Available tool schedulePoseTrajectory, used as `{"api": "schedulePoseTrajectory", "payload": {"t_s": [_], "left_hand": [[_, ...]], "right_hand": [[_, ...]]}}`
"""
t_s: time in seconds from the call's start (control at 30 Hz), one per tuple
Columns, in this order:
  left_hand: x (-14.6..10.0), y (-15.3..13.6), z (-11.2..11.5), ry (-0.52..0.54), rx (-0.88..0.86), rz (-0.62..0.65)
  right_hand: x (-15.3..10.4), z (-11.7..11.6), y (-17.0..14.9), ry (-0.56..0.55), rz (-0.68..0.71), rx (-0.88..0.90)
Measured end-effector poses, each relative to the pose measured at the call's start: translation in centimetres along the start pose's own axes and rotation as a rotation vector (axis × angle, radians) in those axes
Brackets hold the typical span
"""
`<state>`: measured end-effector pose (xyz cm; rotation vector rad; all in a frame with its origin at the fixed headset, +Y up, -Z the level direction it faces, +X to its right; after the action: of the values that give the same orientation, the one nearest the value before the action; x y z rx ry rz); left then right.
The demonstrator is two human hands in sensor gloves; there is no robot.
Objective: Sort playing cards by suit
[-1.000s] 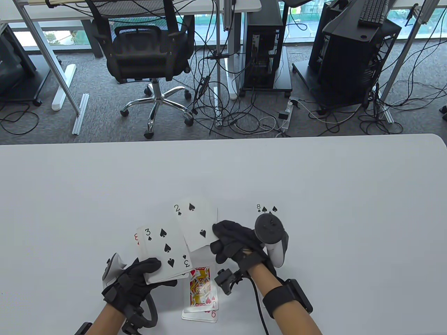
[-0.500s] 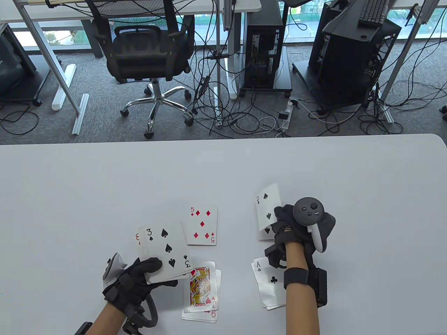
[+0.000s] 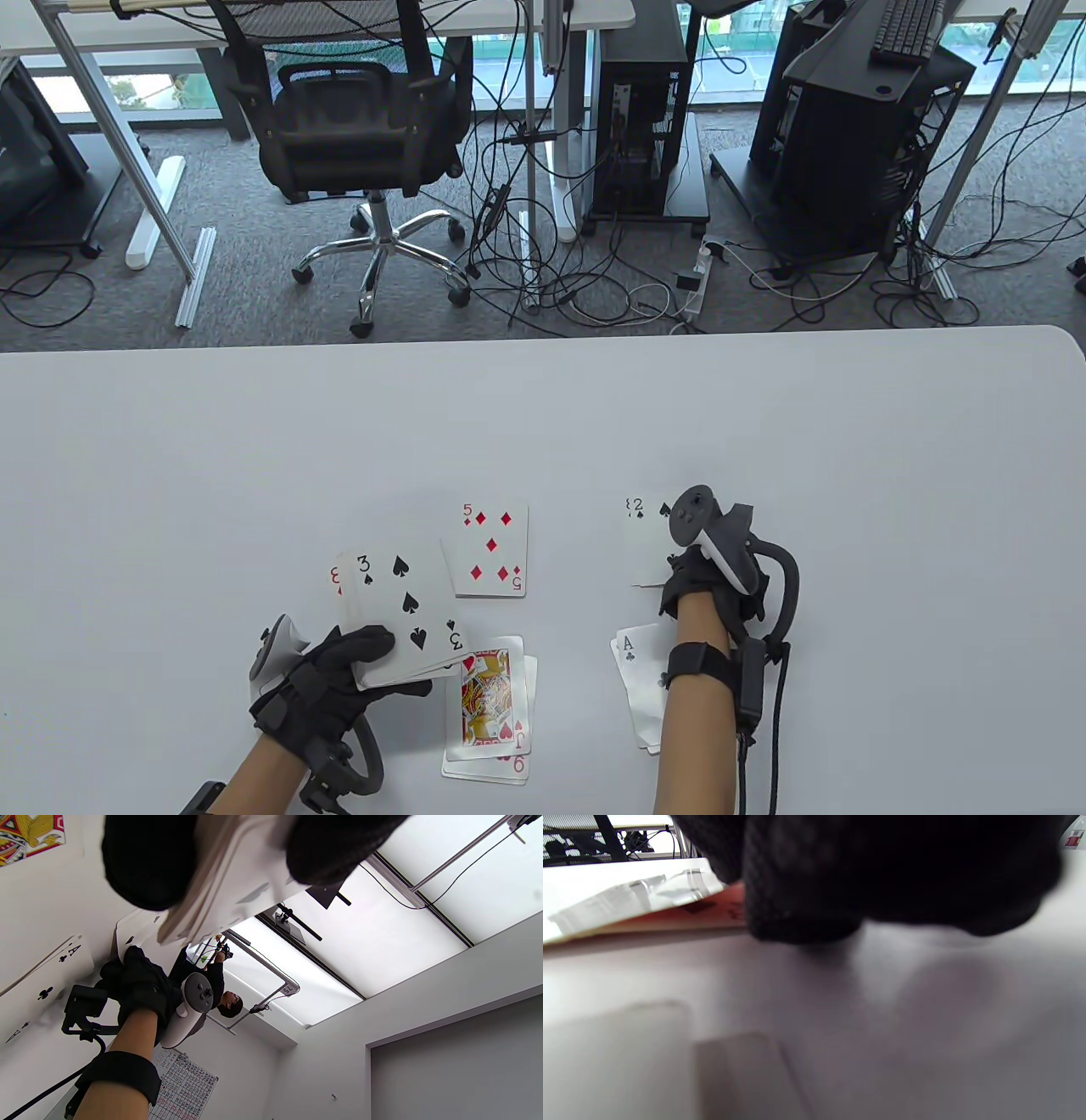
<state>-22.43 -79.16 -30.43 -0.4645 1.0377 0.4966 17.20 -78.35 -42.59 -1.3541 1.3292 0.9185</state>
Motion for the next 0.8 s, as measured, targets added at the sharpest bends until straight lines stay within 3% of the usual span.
{"api": "schedulePoseTrajectory", "payload": {"t_s": [0.23, 0.43, 0.53, 0.6, 0.8], "left_hand": [[0.0, 0.0, 0.0, 0.0, 0.002, 0.001], [0.0, -0.3, -0.1, 0.001, 0.0, -0.013], [0.0, -0.4, -0.1, 0.003, 0.001, -0.019], [0.0, -0.3, -0.1, 0.004, 0.002, -0.017], [0.0, -0.4, -0.1, 0.003, 0.004, -0.016]], "right_hand": [[-0.4, 0.6, 1.3, -0.01, 0.019, -0.091], [-2.5, 4.2, 7.0, -0.168, 0.259, -0.073], [-4.7, 5.3, 10.8, -0.248, 0.463, 0.095], [-6.5, 5.1, 13.1, -0.278, 0.605, 0.3], [-11.6, 3.3, 18.8, -0.21, 0.888, 0.674]]}}
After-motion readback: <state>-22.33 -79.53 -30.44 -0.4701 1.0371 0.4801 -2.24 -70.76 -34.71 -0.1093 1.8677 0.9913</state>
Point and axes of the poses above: the tracker on the back of each hand, its own y axis roughly to the thumb side, its own x axis roughly from the wrist to the fingertips, z = x × y, the point moved 5 cm from there along x, roughly from the wrist to the fingertips, and after that the axes turned 12 degrees about z, right-handed, at the moved point
